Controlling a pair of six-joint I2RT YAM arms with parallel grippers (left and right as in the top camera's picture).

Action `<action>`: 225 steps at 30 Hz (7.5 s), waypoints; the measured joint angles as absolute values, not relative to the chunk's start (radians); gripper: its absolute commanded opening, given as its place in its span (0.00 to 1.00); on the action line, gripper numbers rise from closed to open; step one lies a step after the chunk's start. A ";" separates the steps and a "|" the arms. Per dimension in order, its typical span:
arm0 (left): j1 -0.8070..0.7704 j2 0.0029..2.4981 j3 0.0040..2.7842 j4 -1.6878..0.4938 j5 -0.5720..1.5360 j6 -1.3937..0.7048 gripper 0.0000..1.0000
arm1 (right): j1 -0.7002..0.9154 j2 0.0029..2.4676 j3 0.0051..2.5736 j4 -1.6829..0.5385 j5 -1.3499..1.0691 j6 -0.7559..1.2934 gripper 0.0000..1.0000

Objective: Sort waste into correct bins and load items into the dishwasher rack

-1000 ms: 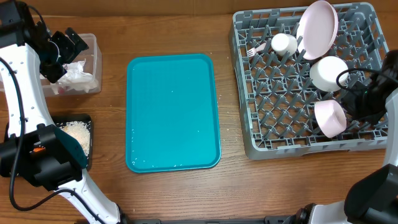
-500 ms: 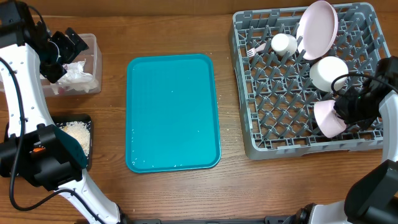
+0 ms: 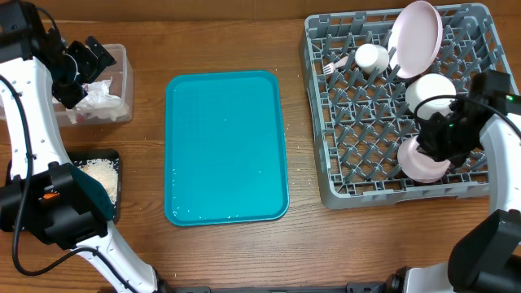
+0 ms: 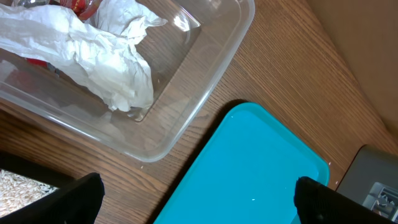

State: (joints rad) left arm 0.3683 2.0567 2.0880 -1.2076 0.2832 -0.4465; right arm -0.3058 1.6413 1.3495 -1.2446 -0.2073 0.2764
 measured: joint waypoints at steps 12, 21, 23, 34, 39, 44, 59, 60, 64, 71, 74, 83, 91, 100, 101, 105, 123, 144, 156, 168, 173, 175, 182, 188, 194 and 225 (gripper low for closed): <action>0.368 2.057 2.088 -1.208 0.283 -0.447 1.00 | -0.278 1.619 1.496 -1.372 -0.334 0.250 0.34; 0.368 2.057 2.088 -1.208 0.283 -0.447 1.00 | -0.230 1.374 1.542 -1.429 -0.313 0.186 0.80; 0.368 2.057 2.088 -1.208 0.283 -0.447 1.00 | -0.230 1.306 1.543 -1.451 -0.299 0.185 0.86; 0.368 2.057 2.088 -1.207 0.283 -0.447 1.00 | -0.230 1.032 1.551 -1.618 -0.281 0.181 1.00; 0.368 2.057 2.088 -1.208 0.284 -0.447 1.00 | -0.230 0.945 1.551 -1.669 -0.283 0.215 1.00; 0.368 2.057 2.088 -1.208 0.283 -0.447 1.00 | -0.230 0.936 1.552 -1.673 -0.284 0.232 1.00; 0.368 2.057 2.088 -1.207 0.282 -0.447 1.00 | 0.021 0.940 1.386 -1.341 -0.237 0.216 1.00; 0.368 2.057 2.088 -1.207 0.283 -0.447 1.00 | 0.043 0.941 1.346 -1.296 -0.231 0.216 1.00; 0.368 2.057 2.088 -1.208 0.283 -0.447 1.00 | 0.067 0.936 1.160 -1.082 -0.215 0.215 1.00; 0.368 2.057 2.088 -1.207 0.283 -0.447 1.00 | 0.067 0.747 0.781 -0.668 -0.200 0.194 1.00; 0.368 2.057 2.088 -1.208 0.283 -0.447 1.00 | 0.067 0.615 0.633 -0.542 -0.198 0.175 1.00; 0.368 2.057 2.088 -1.207 0.283 -0.447 1.00 | 0.041 0.330 0.301 -0.236 -0.150 0.143 1.00; 0.368 2.057 2.088 -1.207 0.283 -0.447 1.00 | -0.010 0.186 0.137 -0.061 -0.142 0.134 1.00; 0.368 2.057 2.088 -1.207 0.283 -0.447 1.00 | -0.062 0.038 0.059 -0.015 -0.141 0.134 1.00; 0.368 2.057 2.088 -1.207 0.283 -0.447 1.00 | -0.067 0.022 0.044 0.006 -0.141 0.133 1.00; 0.368 2.057 2.088 -1.207 0.283 -0.447 1.00 | -0.073 0.015 0.020 0.044 -0.141 0.133 1.00; 0.368 2.057 2.088 -1.207 0.283 -0.447 1.00 | -0.084 0.013 0.019 -0.081 -0.096 0.130 1.00; 0.368 2.057 2.088 -1.207 0.283 -0.447 1.00 | -0.084 0.013 0.019 -0.081 -0.096 0.130 1.00; 0.368 2.057 2.088 -1.207 0.283 -0.447 1.00 | -0.084 0.013 0.019 -0.081 -0.096 0.130 1.00; 0.367 2.057 2.088 -1.207 0.283 -0.447 1.00 | -0.084 0.013 0.019 -0.081 -0.096 0.130 1.00; 0.335 2.034 2.086 -1.207 0.278 -0.447 1.00 | -0.084 0.013 0.019 -0.082 -0.096 0.130 1.00; 0.297 1.998 2.078 -1.206 0.275 -0.447 1.00 | -0.084 0.013 0.019 -0.081 -0.096 0.130 1.00; 0.131 1.798 1.970 -1.197 0.280 -0.447 1.00 | -0.084 0.013 0.019 -0.081 -0.096 0.130 1.00; 0.106 1.609 1.669 -1.192 0.261 -0.447 1.00 | -0.084 0.013 0.019 -0.081 -0.096 0.130 1.00; 0.107 1.378 1.298 -0.970 0.200 -0.385 1.00 | -0.084 0.013 0.019 -0.081 -0.096 0.130 1.00; 0.118 0.092 0.057 -0.064 0.141 -0.097 1.00 | -0.084 0.013 0.019 -0.082 -0.096 0.130 1.00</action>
State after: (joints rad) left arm 0.1184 0.0921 0.0570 -0.0639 0.1406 -0.0967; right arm -0.0845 0.0128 0.0185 -0.0818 -0.0959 0.1303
